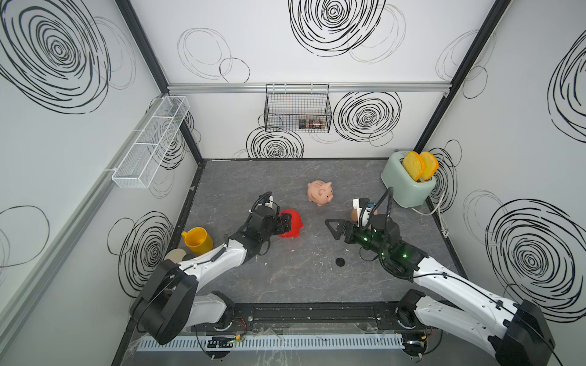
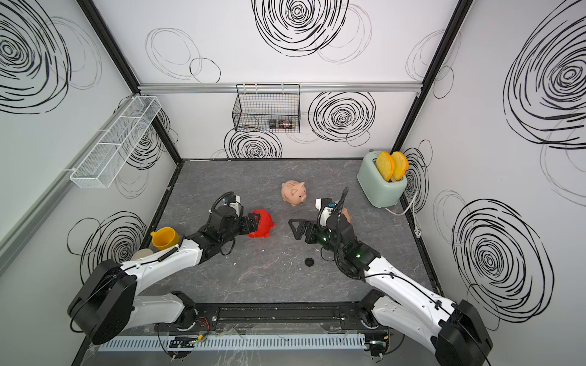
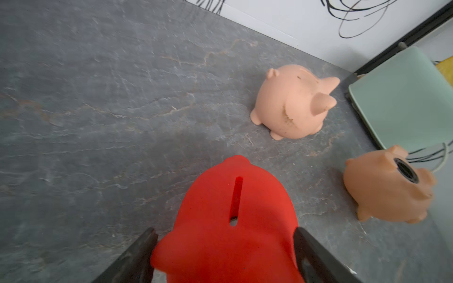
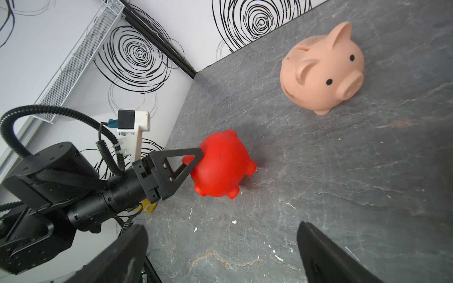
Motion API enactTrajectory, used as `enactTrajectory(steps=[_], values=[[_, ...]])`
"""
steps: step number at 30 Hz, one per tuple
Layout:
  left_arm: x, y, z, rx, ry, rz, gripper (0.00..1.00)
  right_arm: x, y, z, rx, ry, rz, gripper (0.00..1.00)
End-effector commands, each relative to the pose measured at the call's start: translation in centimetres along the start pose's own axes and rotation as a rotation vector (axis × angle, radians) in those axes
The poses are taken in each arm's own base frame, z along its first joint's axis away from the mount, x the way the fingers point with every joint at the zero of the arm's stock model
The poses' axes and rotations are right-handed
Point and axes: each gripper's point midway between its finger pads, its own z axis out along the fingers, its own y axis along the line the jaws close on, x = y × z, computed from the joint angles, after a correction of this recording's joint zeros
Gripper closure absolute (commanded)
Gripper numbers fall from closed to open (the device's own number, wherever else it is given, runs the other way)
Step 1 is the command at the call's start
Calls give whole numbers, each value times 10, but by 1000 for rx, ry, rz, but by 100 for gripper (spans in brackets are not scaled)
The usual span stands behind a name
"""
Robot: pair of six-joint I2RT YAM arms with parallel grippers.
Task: Open piggy banks
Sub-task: Pick up the piggy bank from the center of the board, then place the piggy bank at the center of the board.
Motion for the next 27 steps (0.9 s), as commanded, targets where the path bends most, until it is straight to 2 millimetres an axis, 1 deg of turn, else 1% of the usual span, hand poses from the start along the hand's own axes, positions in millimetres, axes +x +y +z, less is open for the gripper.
enactTrajectory(steps=[1, 3, 5, 9, 11, 16, 18, 21, 27], values=[[-31, 7, -8, -106, -95, 78, 21, 0, 11, -12, -91, -7, -59, 1], [-35, 11, -6, -149, -103, 106, 21, -5, 19, -21, -149, -35, -81, 2], [-39, 16, -3, -187, -111, 127, 21, -10, 21, -27, -171, -58, -104, 2], [-48, 21, 5, -250, -123, 173, 20, -17, 27, -33, -201, -79, -172, 2], [-54, 22, 9, -269, -132, 182, 20, -22, 25, -34, -190, -100, -200, 2], [-72, 31, 23, -292, -150, 179, 20, -42, 20, -38, -131, -176, -250, 2], [-80, 35, 28, -303, -161, 182, 20, -48, 23, -41, -128, -190, -268, 2], [-92, 44, 38, -329, -172, 191, 20, -50, 26, -43, -137, -194, -291, 2], [-120, 61, 59, -359, -191, 192, 20, -46, 33, -48, -162, -179, -360, 2]])
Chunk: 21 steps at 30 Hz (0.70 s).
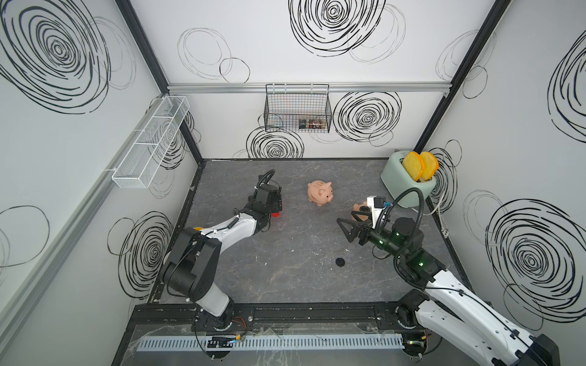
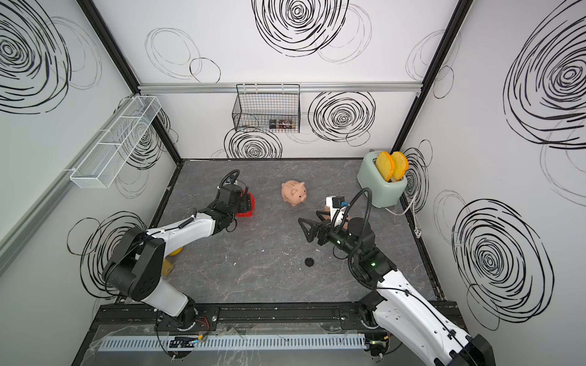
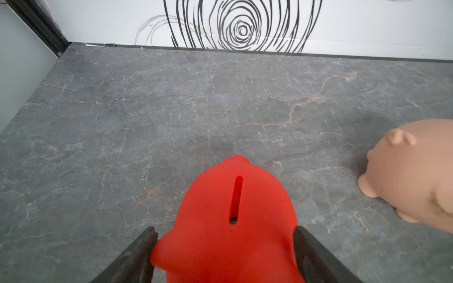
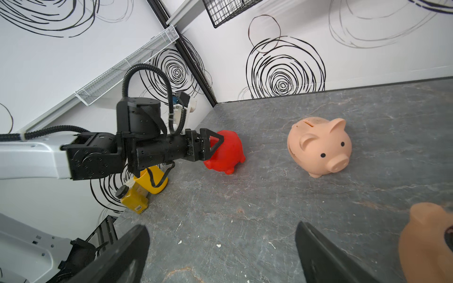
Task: Open piggy banks
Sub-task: Place the piggy bank at the center of the board.
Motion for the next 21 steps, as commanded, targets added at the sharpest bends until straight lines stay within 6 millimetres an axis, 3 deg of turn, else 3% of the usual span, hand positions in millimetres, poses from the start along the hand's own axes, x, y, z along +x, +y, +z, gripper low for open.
enactTrajectory(steps=[1, 9, 21], values=[[-46, 2, 11, 3, -110, -12, 20, -16, 14, -7, -41, -35, -74, 2], [-71, 4, 43, 10, -120, 6, 20, -8, 15, -9, -50, 4, -94, 2], [-84, -5, 70, -59, -125, 31, 20, -3, 6, -14, -7, 4, -85, 2]])
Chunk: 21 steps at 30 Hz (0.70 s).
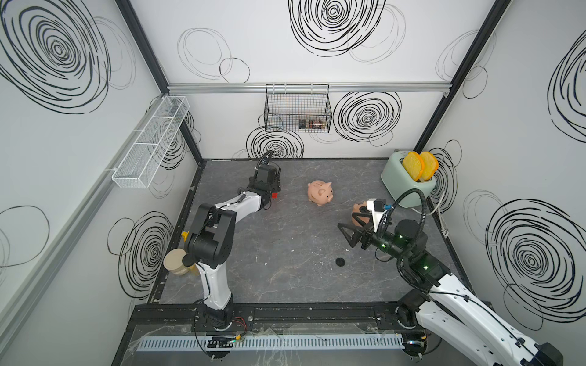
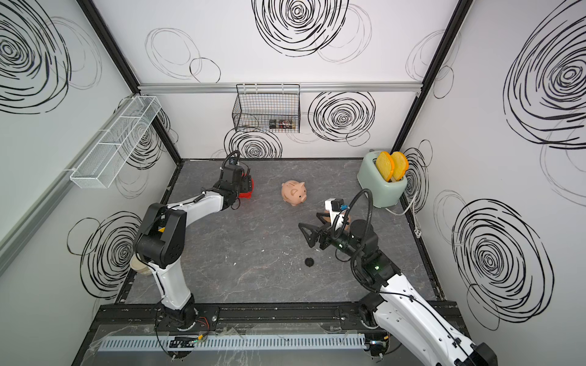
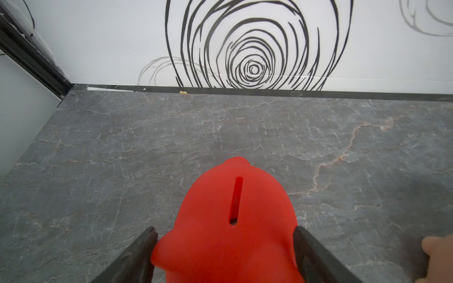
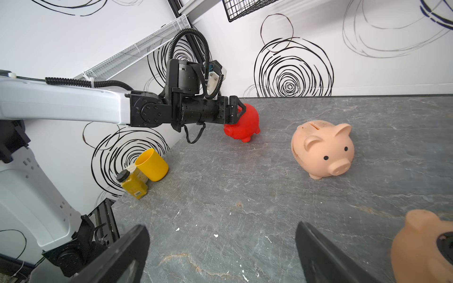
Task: Open piggy banks
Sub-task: Place the piggy bank at the center of the board.
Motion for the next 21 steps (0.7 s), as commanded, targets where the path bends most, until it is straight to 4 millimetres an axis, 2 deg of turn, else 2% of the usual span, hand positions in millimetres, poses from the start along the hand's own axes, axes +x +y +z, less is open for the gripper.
enactTrajectory(steps=[1, 10, 21], values=[[-28, -3, 0, -25, -79, -3, 20, -7, -1, -5, 18, -21, -17, 2], [-30, -12, 10, -33, -77, 5, 19, 0, -3, -5, 22, -1, -2, 2], [-9, -15, 15, -56, -56, 21, 18, 4, -4, -6, 22, 12, 27, 1]])
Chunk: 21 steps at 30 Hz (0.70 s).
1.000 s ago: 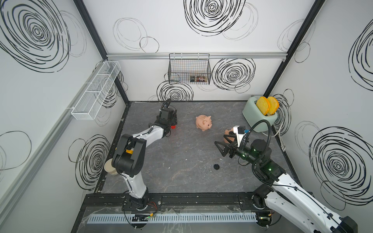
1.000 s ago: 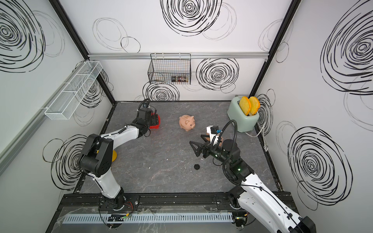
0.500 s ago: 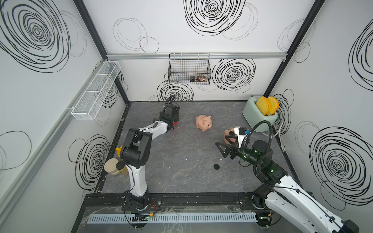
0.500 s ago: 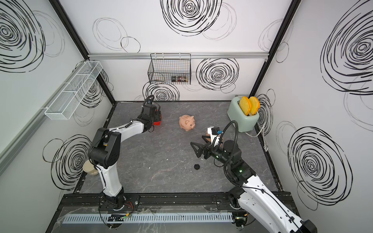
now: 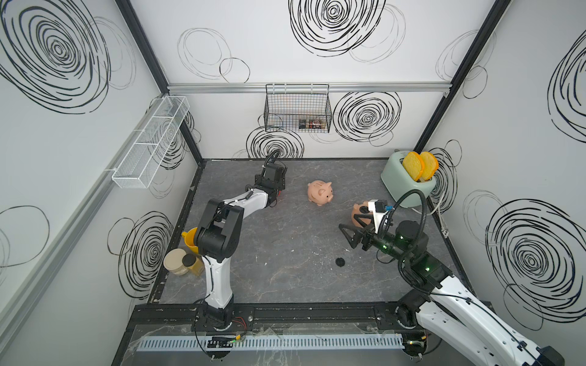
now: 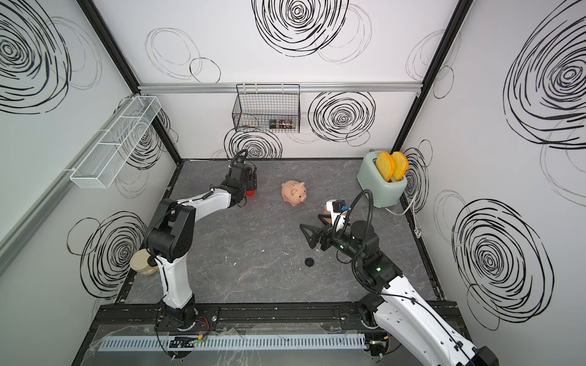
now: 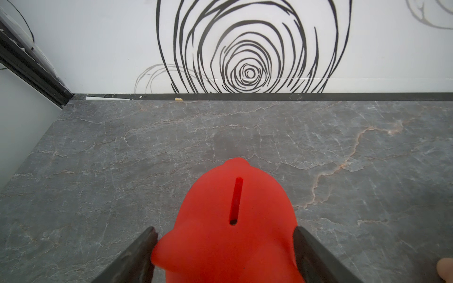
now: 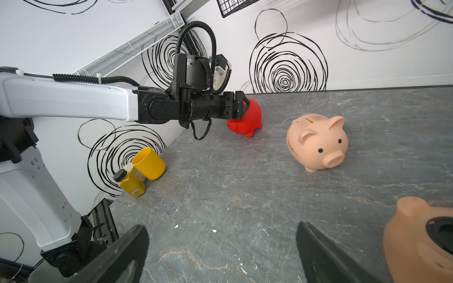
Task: Open piggy banks
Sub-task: Place the piggy bank at the center of the board.
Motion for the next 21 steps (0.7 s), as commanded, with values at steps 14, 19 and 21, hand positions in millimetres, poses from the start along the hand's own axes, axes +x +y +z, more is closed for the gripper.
enactTrajectory(steps=[14, 19, 21], values=[[2, 5, -5, -1, -36, -59, 4, 3, -1, -2, 0, 8, 42, 1], [-5, 5, -17, 24, -48, -90, 4, 2, -14, -4, 81, 10, 61, 2], [-7, 4, -22, 38, -49, -103, 4, 4, -18, -4, 107, 17, 73, 1]])
